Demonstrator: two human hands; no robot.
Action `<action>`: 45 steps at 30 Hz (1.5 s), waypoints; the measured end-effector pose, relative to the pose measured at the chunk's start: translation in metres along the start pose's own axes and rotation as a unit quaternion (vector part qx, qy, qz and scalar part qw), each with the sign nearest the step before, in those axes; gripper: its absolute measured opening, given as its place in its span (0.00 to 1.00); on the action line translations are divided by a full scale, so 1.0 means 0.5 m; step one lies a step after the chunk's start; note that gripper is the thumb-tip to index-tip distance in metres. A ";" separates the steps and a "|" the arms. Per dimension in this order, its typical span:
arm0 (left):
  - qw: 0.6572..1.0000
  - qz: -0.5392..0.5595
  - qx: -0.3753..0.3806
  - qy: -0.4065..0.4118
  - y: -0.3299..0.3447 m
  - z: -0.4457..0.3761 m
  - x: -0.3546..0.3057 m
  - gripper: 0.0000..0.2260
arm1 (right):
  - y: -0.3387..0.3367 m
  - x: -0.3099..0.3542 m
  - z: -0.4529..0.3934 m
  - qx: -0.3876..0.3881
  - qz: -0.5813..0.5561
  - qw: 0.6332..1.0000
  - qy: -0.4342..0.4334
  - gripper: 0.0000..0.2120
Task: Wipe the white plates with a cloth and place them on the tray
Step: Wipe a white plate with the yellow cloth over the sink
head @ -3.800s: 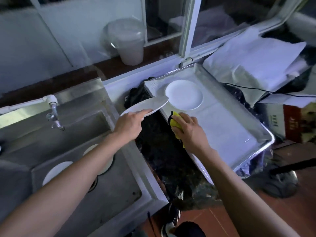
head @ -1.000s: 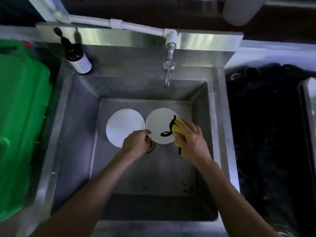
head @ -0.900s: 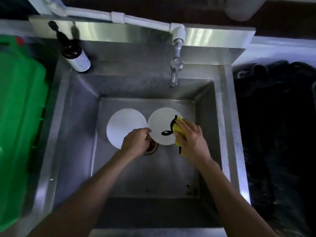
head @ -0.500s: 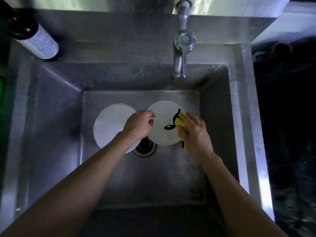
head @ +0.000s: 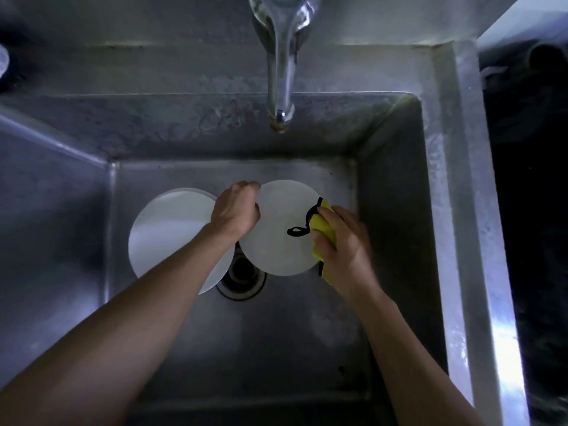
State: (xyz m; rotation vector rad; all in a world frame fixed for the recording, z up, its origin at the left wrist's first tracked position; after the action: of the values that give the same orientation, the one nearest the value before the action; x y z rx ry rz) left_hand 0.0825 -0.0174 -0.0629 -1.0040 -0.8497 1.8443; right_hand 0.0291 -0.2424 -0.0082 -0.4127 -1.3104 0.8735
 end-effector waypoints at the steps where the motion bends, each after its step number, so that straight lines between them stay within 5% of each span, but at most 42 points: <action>1: 1.000 0.017 -0.003 -0.014 0.002 -0.004 0.002 0.15 | 0.003 -0.005 0.000 0.000 -0.002 1.000 0.002 0.22; 15: 0.990 0.124 -0.024 -0.070 -0.013 0.006 -0.021 0.01 | -0.013 -0.021 0.038 -0.012 -0.063 0.998 0.027 0.23; 20: 0.986 0.131 -0.022 -0.099 -0.031 0.049 -0.018 0.05 | -0.031 -0.015 0.076 -0.029 -0.097 0.994 0.039 0.23; 33: 0.966 0.205 0.082 -0.135 -0.049 0.255 -0.046 0.02 | -0.095 0.051 0.175 -0.032 -0.050 0.998 -0.004 0.23; 40: 0.914 0.339 0.034 -0.220 -0.072 0.395 -0.033 0.06 | -0.146 0.106 0.243 0.000 -0.030 0.999 -0.035 0.23; 45: 0.813 0.504 0.012 -0.292 -0.110 0.478 -0.057 0.08 | -0.184 0.172 0.268 0.029 -0.020 0.996 -0.077 0.24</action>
State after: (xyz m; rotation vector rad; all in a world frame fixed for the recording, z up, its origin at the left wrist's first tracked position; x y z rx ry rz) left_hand -0.0993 -0.0589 0.0987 -0.9439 -0.6436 3.1857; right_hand -0.0676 -0.2625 0.1469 -0.2765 -1.4264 0.9208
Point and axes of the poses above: each hand's wrist, its own z-axis away from the middle knuckle, its own y-axis out of the palm, x = y × z, the point moved 6 cm from there along -z, towards the middle knuckle, and after that the axes turned 6 degrees about -y, right-handed, at the moved point
